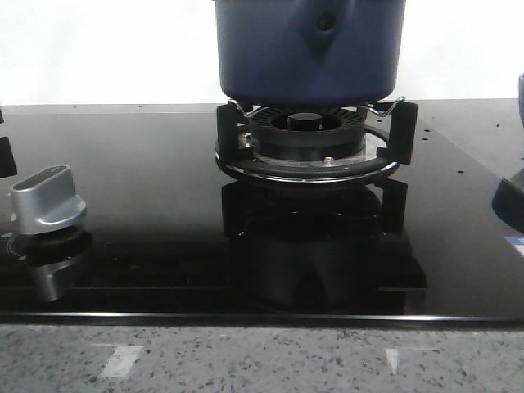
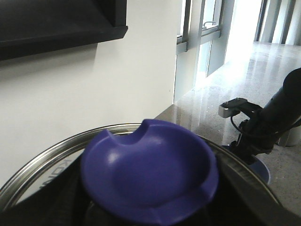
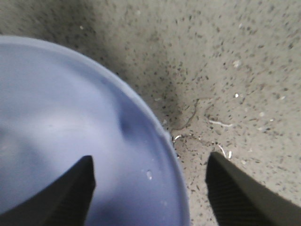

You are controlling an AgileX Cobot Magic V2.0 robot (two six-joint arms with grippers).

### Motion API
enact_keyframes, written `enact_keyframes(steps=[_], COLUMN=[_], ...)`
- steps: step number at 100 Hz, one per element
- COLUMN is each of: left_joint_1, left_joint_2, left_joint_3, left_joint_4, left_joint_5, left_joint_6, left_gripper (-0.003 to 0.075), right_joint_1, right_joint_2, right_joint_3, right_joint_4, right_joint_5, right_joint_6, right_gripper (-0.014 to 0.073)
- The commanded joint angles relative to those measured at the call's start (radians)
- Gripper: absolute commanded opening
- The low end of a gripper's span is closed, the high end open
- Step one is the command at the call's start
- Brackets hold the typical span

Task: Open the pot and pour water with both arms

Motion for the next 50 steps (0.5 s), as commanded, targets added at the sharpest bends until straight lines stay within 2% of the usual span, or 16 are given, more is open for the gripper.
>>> enact_keyframes(steps=[1,50], left_joint_1=[-0.030,-0.115], left_joint_2=[-0.025,0.139], left_joint_3=[-0.035,-0.075], left_joint_4=[-0.091,-0.138], left_joint_5=[0.008,0.003], left_joint_6=[0.001,0.160], left_gripper=[0.0263,0.0263], right_joint_1=[-0.007,-0.007], right_joint_2=[-0.090,-0.315], right_joint_3=[-0.022,-0.022], right_joint_4=[0.008,0.019], right_joint_5=[-0.044,-0.027], right_joint_6=[-0.011,-0.013], right_gripper=[0.0498,0.0498])
